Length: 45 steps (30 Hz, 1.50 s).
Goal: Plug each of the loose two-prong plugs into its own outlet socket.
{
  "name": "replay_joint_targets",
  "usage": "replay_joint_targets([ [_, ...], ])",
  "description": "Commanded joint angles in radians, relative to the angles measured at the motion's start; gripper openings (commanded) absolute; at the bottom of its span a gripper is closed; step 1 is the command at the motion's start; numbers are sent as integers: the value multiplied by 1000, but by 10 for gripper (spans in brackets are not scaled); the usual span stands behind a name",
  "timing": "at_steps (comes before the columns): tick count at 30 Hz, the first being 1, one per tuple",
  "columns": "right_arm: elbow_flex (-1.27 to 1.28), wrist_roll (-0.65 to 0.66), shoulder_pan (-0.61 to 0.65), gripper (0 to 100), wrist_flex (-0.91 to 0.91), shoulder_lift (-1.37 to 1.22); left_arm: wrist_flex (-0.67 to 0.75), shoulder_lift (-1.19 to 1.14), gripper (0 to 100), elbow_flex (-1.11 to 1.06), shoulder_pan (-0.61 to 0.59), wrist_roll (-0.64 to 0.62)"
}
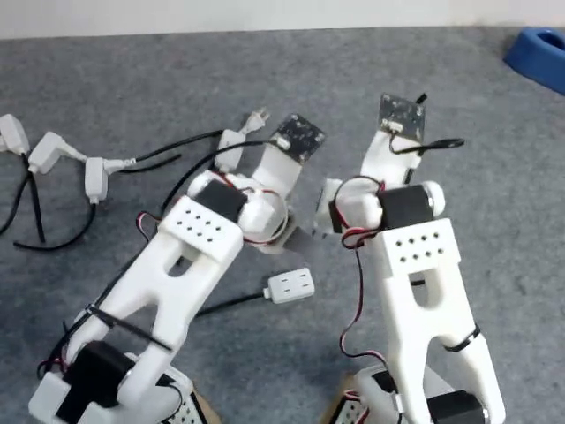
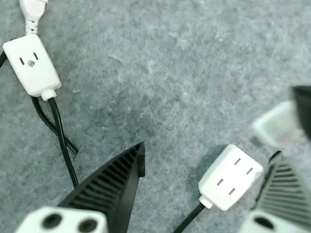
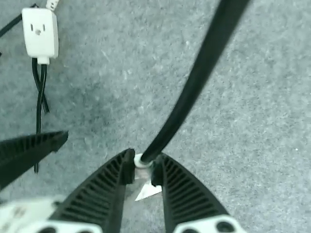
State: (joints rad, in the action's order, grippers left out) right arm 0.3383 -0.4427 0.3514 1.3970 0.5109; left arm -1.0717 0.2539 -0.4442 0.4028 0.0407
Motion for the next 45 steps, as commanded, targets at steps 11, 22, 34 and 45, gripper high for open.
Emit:
replay_joint_targets([
  [11,-8,61,81,6,28,41,78,-236,383,202,-39,9],
  [22,-5,195,-31,6,22,33,-135,-171,383,171,-305,104],
  [34,-4,387,102,6,30,31,-181,-41,383,90,-677,-34],
  [45,-8,767,266,6,48,-173,203,-41,383,-260,-912,147],
])
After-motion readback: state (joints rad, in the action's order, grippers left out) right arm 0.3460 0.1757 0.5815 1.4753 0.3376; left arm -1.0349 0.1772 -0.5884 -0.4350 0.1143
